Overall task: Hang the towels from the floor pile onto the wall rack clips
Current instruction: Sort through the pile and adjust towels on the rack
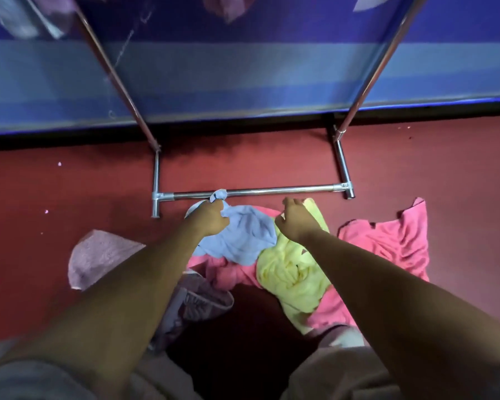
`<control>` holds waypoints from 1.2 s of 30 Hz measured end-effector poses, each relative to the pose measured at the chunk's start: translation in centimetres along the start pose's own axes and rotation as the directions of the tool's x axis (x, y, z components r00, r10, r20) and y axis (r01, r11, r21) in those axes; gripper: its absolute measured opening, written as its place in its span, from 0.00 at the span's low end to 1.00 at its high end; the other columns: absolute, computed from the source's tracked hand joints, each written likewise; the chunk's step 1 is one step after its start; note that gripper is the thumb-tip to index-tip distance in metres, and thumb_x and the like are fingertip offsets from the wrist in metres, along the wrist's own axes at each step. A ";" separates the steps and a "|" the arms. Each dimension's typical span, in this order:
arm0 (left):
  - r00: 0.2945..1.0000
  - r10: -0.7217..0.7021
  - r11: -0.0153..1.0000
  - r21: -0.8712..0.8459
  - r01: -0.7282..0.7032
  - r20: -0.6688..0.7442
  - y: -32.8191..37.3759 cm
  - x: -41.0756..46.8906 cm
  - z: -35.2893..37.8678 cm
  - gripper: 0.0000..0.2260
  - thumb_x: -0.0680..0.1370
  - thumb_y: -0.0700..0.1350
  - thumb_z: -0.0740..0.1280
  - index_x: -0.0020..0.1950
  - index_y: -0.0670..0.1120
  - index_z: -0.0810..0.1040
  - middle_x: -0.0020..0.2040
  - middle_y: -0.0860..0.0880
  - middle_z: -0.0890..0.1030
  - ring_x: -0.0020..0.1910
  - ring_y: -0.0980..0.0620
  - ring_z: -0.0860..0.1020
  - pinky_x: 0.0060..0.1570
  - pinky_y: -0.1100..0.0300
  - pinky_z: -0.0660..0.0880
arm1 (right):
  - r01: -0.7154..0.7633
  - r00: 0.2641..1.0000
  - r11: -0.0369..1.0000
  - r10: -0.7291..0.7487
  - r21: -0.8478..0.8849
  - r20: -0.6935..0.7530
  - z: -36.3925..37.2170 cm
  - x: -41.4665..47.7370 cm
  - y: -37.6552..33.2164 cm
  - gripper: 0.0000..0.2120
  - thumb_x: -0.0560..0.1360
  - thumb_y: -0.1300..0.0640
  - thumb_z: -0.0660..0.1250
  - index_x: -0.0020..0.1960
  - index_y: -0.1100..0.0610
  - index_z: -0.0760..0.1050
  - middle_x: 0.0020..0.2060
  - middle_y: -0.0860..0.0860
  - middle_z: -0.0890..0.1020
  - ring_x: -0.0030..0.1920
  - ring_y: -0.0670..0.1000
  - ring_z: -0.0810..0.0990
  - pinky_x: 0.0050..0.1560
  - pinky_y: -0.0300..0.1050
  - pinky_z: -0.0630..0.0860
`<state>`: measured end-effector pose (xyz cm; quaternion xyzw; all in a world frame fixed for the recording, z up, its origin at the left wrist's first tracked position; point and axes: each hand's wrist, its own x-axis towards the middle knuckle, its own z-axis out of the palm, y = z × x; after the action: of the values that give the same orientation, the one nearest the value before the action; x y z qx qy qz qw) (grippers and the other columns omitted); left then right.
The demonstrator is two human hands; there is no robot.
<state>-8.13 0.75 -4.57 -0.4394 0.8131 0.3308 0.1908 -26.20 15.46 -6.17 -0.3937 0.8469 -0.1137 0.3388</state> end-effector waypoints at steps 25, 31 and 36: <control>0.972 0.043 0.861 -0.485 -0.154 -0.232 -4.3 4.9 6.9 0.14 0.76 0.46 0.72 0.39 0.38 0.72 0.30 0.45 0.70 0.29 0.57 0.67 0.32 0.64 0.65 | -0.018 0.999 0.980 0.011 0.196 0.036 5.9 5.2 -0.7 0.08 0.70 0.62 0.70 0.45 0.50 0.80 0.37 0.49 0.79 0.40 0.52 0.77 0.43 0.42 0.73; 0.945 0.085 0.707 -0.649 -0.280 -0.315 -0.3 1.7 -1.4 0.11 0.73 0.52 0.67 0.39 0.45 0.72 0.31 0.54 0.70 0.32 0.53 0.68 0.37 0.56 0.68 | 0.152 0.988 0.938 -0.141 0.313 -0.057 -3.2 2.5 -5.5 0.09 0.70 0.61 0.74 0.37 0.50 0.77 0.28 0.45 0.75 0.28 0.44 0.72 0.32 0.38 0.69; 0.826 0.277 0.677 -0.510 -0.531 -0.492 4.7 -5.0 -8.6 0.08 0.77 0.46 0.66 0.39 0.47 0.73 0.33 0.57 0.71 0.34 0.59 0.67 0.37 0.62 0.66 | 0.248 0.968 0.865 -0.200 0.437 -0.154 -11.1 -4.1 -9.6 0.10 0.71 0.69 0.72 0.37 0.56 0.78 0.29 0.49 0.77 0.29 0.44 0.73 0.34 0.39 0.72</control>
<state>-9.50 -0.49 6.28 -0.3368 0.7537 0.5258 -0.2049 -26.02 11.30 8.52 -0.3930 0.7619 -0.3666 0.3615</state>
